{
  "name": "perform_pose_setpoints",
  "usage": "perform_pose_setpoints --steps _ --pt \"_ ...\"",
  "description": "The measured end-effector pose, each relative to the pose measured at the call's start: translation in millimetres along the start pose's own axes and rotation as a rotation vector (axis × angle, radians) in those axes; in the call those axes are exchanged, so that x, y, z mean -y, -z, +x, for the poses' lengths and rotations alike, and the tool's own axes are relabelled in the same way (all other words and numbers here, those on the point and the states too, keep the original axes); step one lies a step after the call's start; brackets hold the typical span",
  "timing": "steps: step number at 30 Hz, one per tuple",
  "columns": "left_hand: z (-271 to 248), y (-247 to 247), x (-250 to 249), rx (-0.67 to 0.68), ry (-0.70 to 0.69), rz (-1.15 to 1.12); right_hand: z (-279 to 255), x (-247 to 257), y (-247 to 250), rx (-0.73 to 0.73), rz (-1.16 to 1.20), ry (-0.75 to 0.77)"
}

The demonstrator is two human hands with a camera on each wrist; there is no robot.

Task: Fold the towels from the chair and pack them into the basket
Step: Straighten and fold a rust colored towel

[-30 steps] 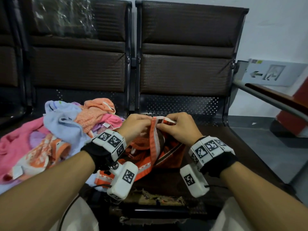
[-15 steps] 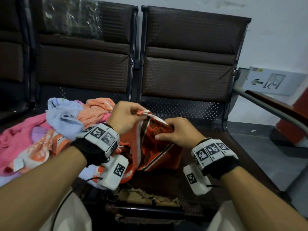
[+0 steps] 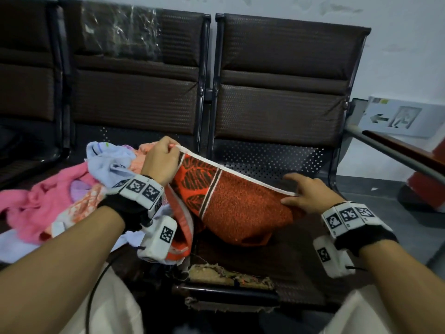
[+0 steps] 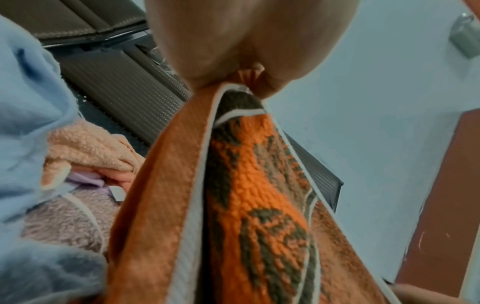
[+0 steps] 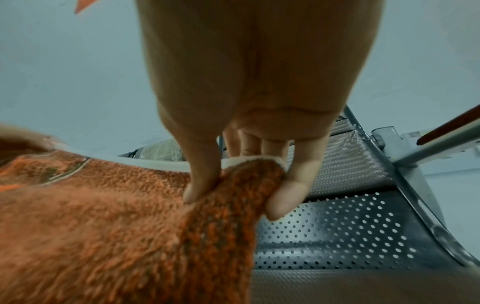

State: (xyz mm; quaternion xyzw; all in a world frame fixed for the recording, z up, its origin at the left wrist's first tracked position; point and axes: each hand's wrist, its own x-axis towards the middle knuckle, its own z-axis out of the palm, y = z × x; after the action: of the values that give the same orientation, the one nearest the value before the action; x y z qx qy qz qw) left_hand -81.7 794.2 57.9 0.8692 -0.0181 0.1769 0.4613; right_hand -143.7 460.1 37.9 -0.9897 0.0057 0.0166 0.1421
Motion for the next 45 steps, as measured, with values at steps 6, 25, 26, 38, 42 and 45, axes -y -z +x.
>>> perform_pose_setpoints --steps 6,25,26,38,42,45 --pt "-5 -9 1 0.043 -0.079 0.129 1 3 -1 -0.035 -0.111 0.017" --pt "-28 37 -87 0.111 -0.205 -0.404 -37 44 103 -0.679 0.891 -0.064" --pt "-26 44 -100 0.08 -0.211 -0.421 -40 48 114 -0.715 0.911 -0.041" --pt "9 41 -77 -0.172 -0.052 -0.28 -32 16 128 -0.949 0.619 -0.085" --pt "15 7 -44 -0.075 -0.004 -0.221 -13 -6 89 -0.855 0.665 -0.199" --pt "17 -17 -28 0.012 0.045 -0.093 -1 -16 60 -0.786 0.656 -0.293"
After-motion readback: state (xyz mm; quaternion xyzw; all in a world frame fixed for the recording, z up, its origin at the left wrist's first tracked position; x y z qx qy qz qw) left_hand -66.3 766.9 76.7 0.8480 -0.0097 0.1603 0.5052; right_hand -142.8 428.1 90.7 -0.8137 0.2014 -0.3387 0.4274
